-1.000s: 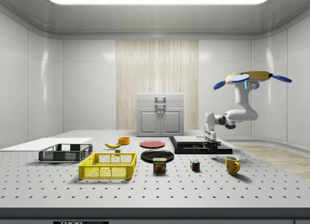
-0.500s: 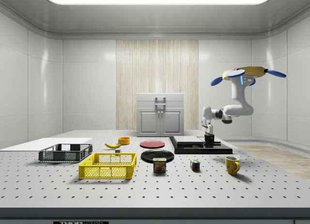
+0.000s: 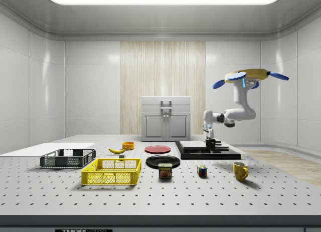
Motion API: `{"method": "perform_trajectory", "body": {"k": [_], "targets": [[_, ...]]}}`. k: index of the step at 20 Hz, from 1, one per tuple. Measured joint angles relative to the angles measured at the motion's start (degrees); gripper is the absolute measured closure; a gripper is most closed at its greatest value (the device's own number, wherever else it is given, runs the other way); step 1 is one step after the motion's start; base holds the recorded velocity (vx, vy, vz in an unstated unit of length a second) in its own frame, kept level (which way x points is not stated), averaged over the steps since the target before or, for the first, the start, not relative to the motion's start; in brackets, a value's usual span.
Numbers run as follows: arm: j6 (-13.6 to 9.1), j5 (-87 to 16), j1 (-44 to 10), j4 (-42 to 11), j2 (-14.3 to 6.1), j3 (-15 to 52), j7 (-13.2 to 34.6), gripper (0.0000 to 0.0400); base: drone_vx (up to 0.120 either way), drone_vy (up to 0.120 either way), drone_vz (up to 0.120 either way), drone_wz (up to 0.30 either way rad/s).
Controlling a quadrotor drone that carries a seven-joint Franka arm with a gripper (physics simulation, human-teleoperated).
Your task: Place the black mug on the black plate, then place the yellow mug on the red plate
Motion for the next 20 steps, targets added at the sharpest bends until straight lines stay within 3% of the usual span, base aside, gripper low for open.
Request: {"method": "perform_trajectory", "body": {"k": [20], "targets": [[2.7, 1.2, -0.5, 0.1, -2.9, 0.4, 0.4, 0.029, 0.12, 0.0, 0.0, 0.0]]}}
